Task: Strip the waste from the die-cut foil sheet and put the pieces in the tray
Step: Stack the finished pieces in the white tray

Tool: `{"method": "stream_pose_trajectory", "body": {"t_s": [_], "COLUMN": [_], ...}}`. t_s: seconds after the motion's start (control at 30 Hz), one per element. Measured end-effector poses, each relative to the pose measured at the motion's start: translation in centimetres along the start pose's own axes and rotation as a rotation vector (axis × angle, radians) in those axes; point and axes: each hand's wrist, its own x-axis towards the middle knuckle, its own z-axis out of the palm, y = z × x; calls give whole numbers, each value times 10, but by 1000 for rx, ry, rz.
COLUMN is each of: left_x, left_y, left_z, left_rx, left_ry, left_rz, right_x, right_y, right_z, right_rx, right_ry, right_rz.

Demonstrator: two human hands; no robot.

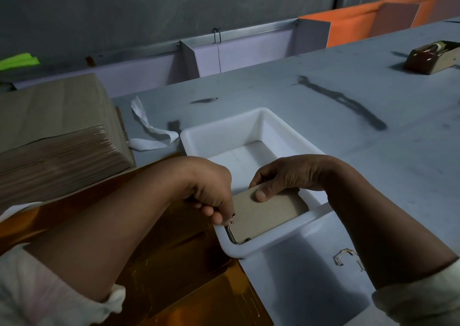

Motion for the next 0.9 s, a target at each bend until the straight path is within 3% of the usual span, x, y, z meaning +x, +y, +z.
{"method": "stream_pose_trajectory", "body": {"t_s": [0.53, 0.9], "left_x": [5, 1], "left_y": [10, 1], "left_z": [5, -2], "left_rx": [114, 16], "left_ry": [27, 40], "left_rz": [-46, -29], "right_x": [2, 1], "right_y": [0, 0], "right_z": [0, 0], "right_rx": [-25, -32], "right_ry": [-3, 9], "right_rz": [-1, 3]}}
